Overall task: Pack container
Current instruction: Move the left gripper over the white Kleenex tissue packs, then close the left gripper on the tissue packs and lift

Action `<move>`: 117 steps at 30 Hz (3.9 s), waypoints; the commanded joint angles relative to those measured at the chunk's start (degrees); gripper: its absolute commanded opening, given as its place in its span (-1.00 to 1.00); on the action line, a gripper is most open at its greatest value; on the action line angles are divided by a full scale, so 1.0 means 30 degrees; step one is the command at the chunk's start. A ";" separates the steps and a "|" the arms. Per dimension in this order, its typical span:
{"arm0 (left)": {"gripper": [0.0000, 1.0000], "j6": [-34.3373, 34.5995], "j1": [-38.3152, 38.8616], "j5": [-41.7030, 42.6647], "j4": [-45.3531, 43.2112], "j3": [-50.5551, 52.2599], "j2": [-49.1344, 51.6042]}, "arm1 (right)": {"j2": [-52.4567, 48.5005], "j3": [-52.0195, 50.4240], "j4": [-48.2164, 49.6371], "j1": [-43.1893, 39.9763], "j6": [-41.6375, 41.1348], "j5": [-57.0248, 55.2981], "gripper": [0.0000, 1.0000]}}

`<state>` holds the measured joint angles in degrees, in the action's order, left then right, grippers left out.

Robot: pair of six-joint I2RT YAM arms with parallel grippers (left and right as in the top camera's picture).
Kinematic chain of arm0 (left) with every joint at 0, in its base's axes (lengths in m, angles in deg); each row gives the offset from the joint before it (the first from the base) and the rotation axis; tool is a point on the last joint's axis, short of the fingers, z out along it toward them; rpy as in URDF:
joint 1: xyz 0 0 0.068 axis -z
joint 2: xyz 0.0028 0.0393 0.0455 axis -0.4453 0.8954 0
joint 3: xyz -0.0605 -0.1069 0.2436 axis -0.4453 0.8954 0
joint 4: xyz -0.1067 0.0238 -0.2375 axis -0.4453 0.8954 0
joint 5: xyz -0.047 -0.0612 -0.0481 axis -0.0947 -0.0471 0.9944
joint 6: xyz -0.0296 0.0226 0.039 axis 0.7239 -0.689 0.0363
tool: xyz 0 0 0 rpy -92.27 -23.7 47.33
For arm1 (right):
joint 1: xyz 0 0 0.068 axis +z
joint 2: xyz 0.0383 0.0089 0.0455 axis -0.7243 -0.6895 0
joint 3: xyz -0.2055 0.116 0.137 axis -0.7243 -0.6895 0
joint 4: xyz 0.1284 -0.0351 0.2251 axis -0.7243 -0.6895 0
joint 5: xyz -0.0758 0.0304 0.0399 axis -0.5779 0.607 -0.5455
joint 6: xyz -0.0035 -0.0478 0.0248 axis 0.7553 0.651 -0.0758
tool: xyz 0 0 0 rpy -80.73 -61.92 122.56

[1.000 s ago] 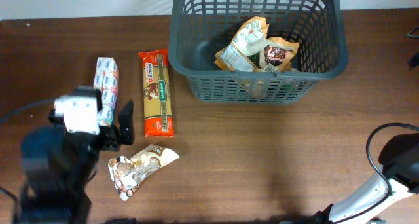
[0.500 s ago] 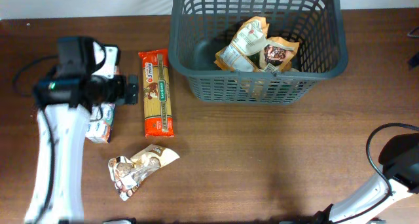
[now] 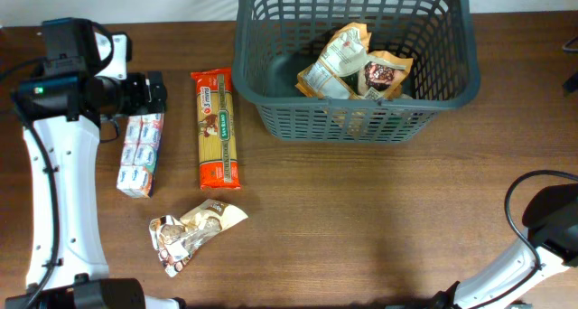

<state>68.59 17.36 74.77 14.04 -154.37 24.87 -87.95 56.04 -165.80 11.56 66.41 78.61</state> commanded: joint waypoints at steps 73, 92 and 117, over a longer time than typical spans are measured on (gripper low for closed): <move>0.99 -0.3876 -0.1872 -0.0539 -0.1020 -0.0925 1.1482 | 0.0240 -0.0117 0.0015 0.0022 -0.0189 -0.0087 0.98; 0.99 -0.3687 -0.1872 -0.1392 -0.1027 -0.0889 1.1526 | 0.0240 -0.0117 0.0015 0.0022 -0.0189 -0.0095 0.98; -0.54 -0.3679 -0.1865 -0.1399 -0.0801 -0.0889 1.2888 | 0.0240 -0.0117 0.0015 0.0022 -0.0189 -0.0095 0.98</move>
<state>57.99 11.66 70.99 11.55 -156.94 62.22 -87.95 56.04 -165.80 11.56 66.39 78.61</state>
